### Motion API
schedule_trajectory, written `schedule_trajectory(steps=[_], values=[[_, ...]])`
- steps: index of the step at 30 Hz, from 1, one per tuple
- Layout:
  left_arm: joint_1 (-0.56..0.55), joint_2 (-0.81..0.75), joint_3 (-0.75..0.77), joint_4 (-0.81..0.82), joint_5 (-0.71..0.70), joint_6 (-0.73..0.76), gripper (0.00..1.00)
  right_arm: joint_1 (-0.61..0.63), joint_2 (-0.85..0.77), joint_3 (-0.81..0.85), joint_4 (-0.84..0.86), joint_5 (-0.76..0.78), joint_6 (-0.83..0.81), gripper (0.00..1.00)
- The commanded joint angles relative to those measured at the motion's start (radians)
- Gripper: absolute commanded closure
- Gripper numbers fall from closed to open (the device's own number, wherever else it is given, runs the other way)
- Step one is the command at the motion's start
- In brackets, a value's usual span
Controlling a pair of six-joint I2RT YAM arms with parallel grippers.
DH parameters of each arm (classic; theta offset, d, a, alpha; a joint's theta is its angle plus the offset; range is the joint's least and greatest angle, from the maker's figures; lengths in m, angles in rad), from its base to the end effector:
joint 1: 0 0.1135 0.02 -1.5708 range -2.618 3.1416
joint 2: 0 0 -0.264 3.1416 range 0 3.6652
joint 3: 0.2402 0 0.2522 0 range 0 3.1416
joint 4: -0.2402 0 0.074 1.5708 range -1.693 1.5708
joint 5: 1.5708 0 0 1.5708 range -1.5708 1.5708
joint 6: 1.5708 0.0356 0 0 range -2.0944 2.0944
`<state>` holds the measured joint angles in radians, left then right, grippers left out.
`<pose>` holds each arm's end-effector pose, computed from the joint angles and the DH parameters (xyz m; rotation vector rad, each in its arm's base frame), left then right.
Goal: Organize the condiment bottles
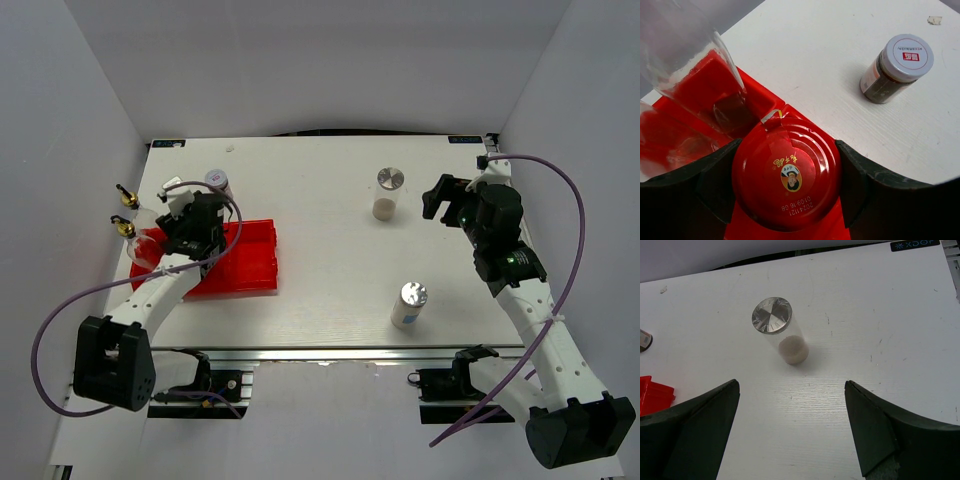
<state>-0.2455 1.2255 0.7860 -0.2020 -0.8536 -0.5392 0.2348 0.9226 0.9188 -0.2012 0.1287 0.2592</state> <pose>0.2547 -0.0362 0.2537 -0.7259 1.8663 0.4462 0.2080 0.0451 0.3608 0.1149 1.7767 0.2425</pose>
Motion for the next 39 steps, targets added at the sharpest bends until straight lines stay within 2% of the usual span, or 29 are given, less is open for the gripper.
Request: schedule_trajectory(steps=[1,3,4,10,12,13,14,16,17,20,26,31,34,39], values=[[0.005,0.003,0.012,0.165,-0.062,0.002,0.68,-0.006,-0.011,-0.001,0.042,0.025,0.008,0.11],[0.005,0.015,0.012,0.180,-0.070,0.011,0.66,-0.008,-0.011,0.002,0.037,0.029,0.005,0.10],[0.006,0.032,0.015,0.179,-0.077,0.010,0.55,-0.008,-0.013,0.003,0.034,0.032,0.006,0.11],[0.008,0.063,0.007,0.191,-0.048,-0.024,0.53,-0.008,-0.034,-0.012,0.049,0.038,0.018,0.11],[0.008,0.069,-0.013,0.234,-0.048,-0.021,0.32,-0.006,-0.039,-0.012,0.049,0.037,0.017,0.11],[0.008,0.074,-0.014,0.240,-0.045,-0.013,0.29,-0.006,-0.039,-0.014,0.049,0.037,0.017,0.11],[0.008,0.078,-0.008,0.225,-0.032,-0.005,0.18,-0.008,-0.039,-0.014,0.051,0.037,0.017,0.11],[0.008,0.098,0.037,0.169,-0.025,-0.007,0.05,-0.008,-0.031,-0.018,0.055,0.037,0.017,0.11],[0.008,0.101,0.048,0.127,-0.031,-0.008,0.02,-0.008,-0.025,-0.017,0.057,0.035,0.018,0.10],[0.008,0.101,0.074,0.057,-0.079,-0.024,0.02,-0.006,-0.021,-0.009,0.045,0.026,0.023,0.11],[0.008,0.078,0.154,-0.034,-0.033,-0.002,0.02,-0.008,-0.036,-0.011,0.043,0.000,0.028,0.11],[0.008,0.086,0.245,-0.025,0.117,0.077,0.02,-0.008,-0.036,-0.012,0.046,0.002,0.026,0.10],[0.008,0.150,0.321,-0.037,0.207,0.142,0.02,-0.008,-0.027,-0.012,0.048,0.005,0.023,0.11],[0.025,0.371,0.508,-0.082,0.346,0.234,0.02,-0.008,-0.016,-0.012,0.051,0.006,0.003,0.11]])
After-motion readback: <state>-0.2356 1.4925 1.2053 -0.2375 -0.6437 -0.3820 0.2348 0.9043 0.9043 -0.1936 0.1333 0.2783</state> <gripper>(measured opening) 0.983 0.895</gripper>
